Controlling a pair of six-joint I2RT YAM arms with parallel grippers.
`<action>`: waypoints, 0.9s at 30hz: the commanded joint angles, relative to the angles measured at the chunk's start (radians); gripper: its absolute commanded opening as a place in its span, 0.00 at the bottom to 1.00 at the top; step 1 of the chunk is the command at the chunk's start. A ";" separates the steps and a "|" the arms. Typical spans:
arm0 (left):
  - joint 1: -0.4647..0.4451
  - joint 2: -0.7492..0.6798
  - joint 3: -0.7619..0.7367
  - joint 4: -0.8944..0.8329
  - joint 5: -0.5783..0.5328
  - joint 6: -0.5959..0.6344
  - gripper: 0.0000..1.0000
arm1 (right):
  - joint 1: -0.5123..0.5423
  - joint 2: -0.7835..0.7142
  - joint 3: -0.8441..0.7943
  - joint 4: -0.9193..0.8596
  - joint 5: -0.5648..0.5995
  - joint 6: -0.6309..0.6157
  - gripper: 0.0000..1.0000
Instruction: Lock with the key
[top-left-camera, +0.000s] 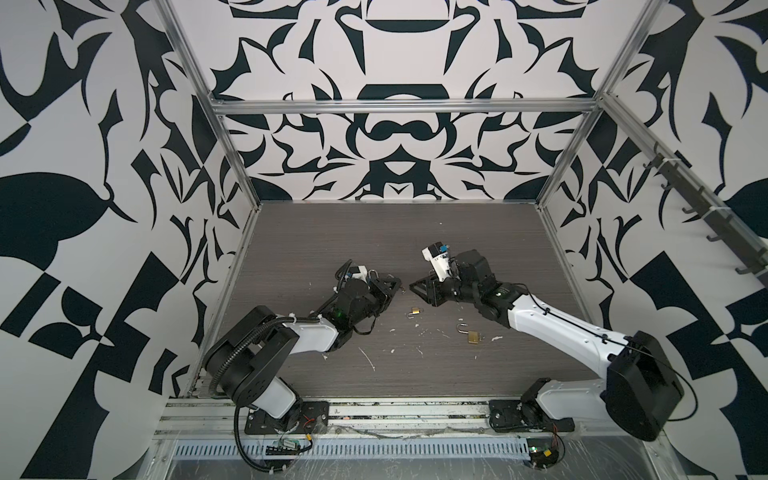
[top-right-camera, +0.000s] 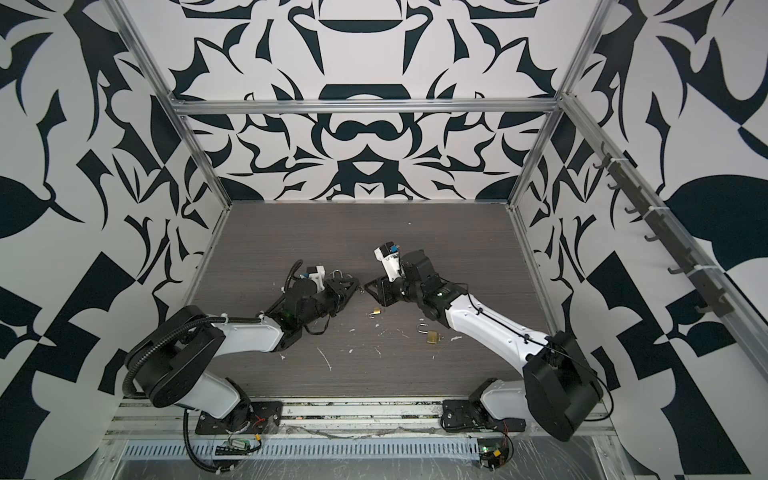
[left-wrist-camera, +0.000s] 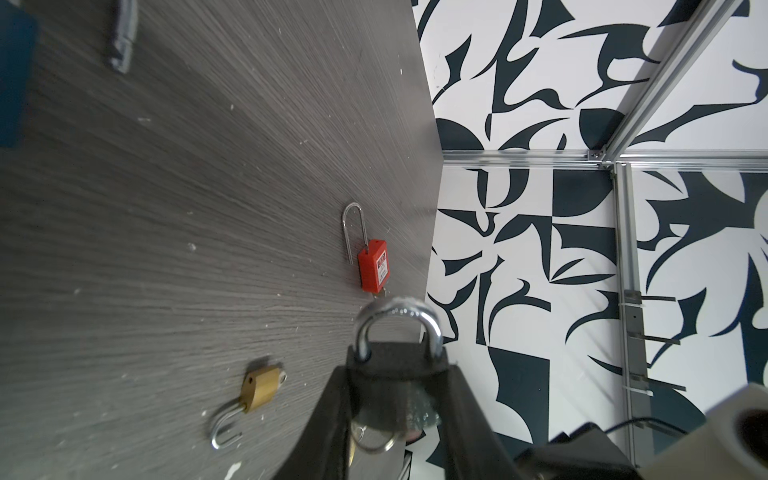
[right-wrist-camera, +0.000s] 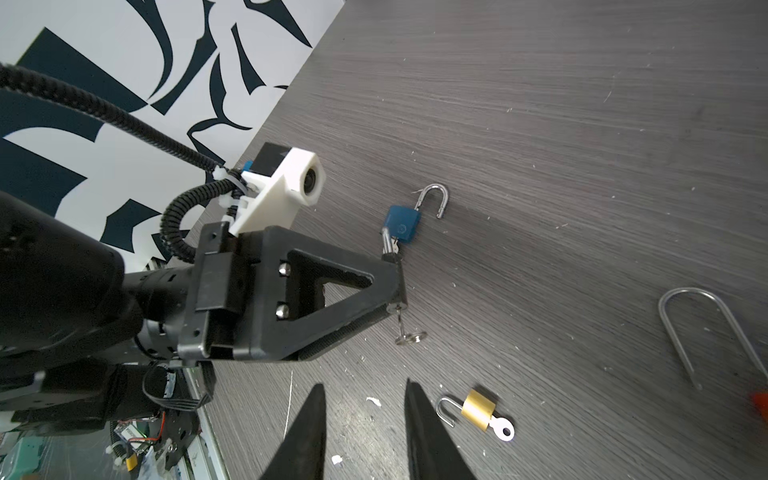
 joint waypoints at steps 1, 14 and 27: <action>0.008 -0.028 0.024 -0.001 0.031 -0.003 0.00 | 0.003 0.020 0.039 0.053 -0.022 -0.013 0.30; 0.014 -0.047 0.054 -0.034 0.076 0.038 0.00 | 0.014 0.119 0.071 0.065 -0.054 -0.009 0.31; 0.014 -0.043 0.061 -0.033 0.087 0.049 0.00 | 0.020 0.125 0.074 0.059 -0.028 -0.018 0.24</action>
